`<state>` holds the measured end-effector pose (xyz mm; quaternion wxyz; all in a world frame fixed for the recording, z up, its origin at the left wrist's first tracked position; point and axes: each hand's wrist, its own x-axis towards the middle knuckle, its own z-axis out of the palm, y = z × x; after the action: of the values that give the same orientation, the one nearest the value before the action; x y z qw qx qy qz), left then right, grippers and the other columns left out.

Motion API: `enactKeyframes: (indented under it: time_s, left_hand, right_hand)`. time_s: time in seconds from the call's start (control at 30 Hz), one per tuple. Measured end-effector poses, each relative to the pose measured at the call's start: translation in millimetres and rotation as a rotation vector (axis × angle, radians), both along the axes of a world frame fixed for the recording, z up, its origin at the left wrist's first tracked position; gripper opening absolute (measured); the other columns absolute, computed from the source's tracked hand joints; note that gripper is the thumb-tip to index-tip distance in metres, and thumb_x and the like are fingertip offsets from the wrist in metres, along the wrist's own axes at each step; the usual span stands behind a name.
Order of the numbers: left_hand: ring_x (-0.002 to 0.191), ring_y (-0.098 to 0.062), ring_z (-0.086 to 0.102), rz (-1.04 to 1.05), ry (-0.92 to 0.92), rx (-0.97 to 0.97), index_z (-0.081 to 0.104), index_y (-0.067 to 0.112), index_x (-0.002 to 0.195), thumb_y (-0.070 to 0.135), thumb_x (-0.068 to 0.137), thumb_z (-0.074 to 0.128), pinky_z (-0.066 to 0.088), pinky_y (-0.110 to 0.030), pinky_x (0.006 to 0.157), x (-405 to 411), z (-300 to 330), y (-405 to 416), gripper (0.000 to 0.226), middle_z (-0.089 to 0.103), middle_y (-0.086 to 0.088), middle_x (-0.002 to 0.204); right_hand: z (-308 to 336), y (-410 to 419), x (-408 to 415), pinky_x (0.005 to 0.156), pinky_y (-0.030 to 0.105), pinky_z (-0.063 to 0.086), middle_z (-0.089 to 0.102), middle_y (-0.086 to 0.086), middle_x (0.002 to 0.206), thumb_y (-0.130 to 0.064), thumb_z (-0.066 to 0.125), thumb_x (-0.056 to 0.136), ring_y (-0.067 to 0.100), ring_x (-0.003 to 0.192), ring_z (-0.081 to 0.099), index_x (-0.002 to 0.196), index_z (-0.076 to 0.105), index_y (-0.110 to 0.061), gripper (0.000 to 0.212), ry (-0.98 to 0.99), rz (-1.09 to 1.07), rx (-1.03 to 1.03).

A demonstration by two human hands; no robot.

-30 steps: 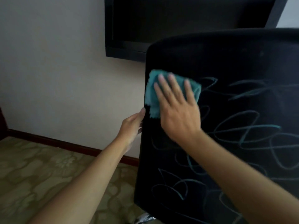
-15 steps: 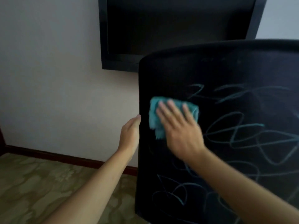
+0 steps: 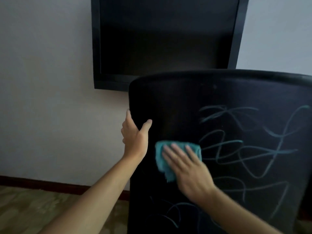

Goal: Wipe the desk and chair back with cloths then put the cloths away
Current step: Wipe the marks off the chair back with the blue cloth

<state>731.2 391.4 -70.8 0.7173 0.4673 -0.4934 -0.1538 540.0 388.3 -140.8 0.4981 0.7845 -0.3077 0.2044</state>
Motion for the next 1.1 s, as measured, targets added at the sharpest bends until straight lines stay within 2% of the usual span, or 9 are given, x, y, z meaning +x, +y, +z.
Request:
enactKeyframes:
  time_s: [0.1,0.2,0.4,0.47,0.57,0.7,0.93,1.0,1.1]
  left_hand:
    - [0.139,-0.025,0.039,0.046,-0.006,0.005,0.030,0.024,0.150,0.051,0.078,0.056,0.030,-0.055,0.114,-5,0,0,0.081,0.043,-0.003,0.150]
    - [0.138,-0.023,0.040,0.073,0.000,-0.010,0.030,0.025,0.150,0.050,0.078,0.057,0.031,-0.055,0.114,-7,0,0,0.081,0.044,-0.001,0.149]
    - [0.133,-0.024,0.042,0.146,0.071,0.027,0.035,0.025,0.146,0.048,0.072,0.055,0.026,-0.056,0.114,-12,6,1,0.080,0.048,0.000,0.142]
    - [0.133,-0.021,0.040,0.220,0.024,-0.037,0.040,0.024,0.141,0.047,0.073,0.054,0.021,-0.051,0.116,-13,6,6,0.074,0.047,0.001,0.140]
    - [0.133,-0.013,0.034,0.289,-0.134,-0.215,0.038,0.022,0.142,0.042,0.076,0.054,0.016,-0.037,0.109,-20,10,17,0.071,0.041,0.001,0.142]
    - [0.136,-0.017,0.036,0.326,-0.524,-0.405,0.043,0.016,0.140,0.039,0.076,0.056,0.024,-0.037,0.108,-42,22,28,0.070,0.041,-0.001,0.147]
    - [0.143,-0.021,0.037,0.365,-0.943,-0.620,0.052,0.012,0.133,0.035,0.077,0.059,0.029,-0.048,0.105,-81,27,23,0.061,0.046,-0.007,0.148]
    - [0.144,-0.021,0.035,0.359,-1.040,-0.639,0.054,0.012,0.134,0.032,0.078,0.060,0.028,-0.050,0.107,-88,31,20,0.059,0.045,-0.006,0.151]
    - [0.147,-0.021,0.032,0.363,-1.127,-0.680,0.052,0.013,0.139,0.031,0.082,0.059,0.022,-0.053,0.114,-98,55,17,0.059,0.043,-0.006,0.153]
  right_hand:
    - [86,-6,3,0.123,0.046,0.006,0.030,0.005,0.159,-0.017,0.041,0.085,0.022,0.149,0.019,0.150,0.038,-0.010,0.065,-0.293,0.040,-0.127]
    - [125,-10,9,0.124,0.049,0.002,0.021,0.006,0.163,-0.019,0.035,0.096,0.025,0.152,0.010,0.154,0.028,-0.009,0.059,-0.381,0.069,-0.188]
    - [-12,1,-11,0.122,0.044,0.008,0.029,0.004,0.158,-0.022,0.040,0.082,0.024,0.151,0.016,0.148,0.042,-0.010,0.066,-0.114,-0.020,0.015]
    - [-17,3,-21,0.123,0.042,0.006,0.030,0.002,0.158,-0.022,0.039,0.082,0.022,0.150,0.020,0.147,0.043,-0.012,0.067,-0.092,-0.034,0.040]
    - [45,-3,-24,0.123,0.045,0.006,0.027,0.003,0.158,-0.017,0.042,0.083,0.023,0.148,0.022,0.149,0.040,-0.011,0.066,-0.284,0.006,-0.080]
    - [125,-12,-32,0.123,0.050,0.003,0.016,0.006,0.162,-0.015,0.038,0.094,0.025,0.152,0.008,0.154,0.028,-0.010,0.060,-0.488,0.066,-0.229]
    - [3,-7,-59,0.121,0.049,0.017,0.029,0.008,0.157,-0.018,0.043,0.089,0.025,0.150,0.016,0.148,0.039,-0.008,0.059,-0.291,0.033,-0.091]
    - [16,-7,-68,0.122,0.048,0.015,0.029,0.007,0.157,-0.019,0.044,0.089,0.024,0.150,0.018,0.149,0.035,-0.009,0.061,-0.266,0.034,-0.103]
    - [85,-9,-75,0.123,0.048,0.009,0.029,0.008,0.157,-0.020,0.041,0.096,0.025,0.150,0.015,0.148,0.037,-0.008,0.054,-0.441,0.095,-0.189]
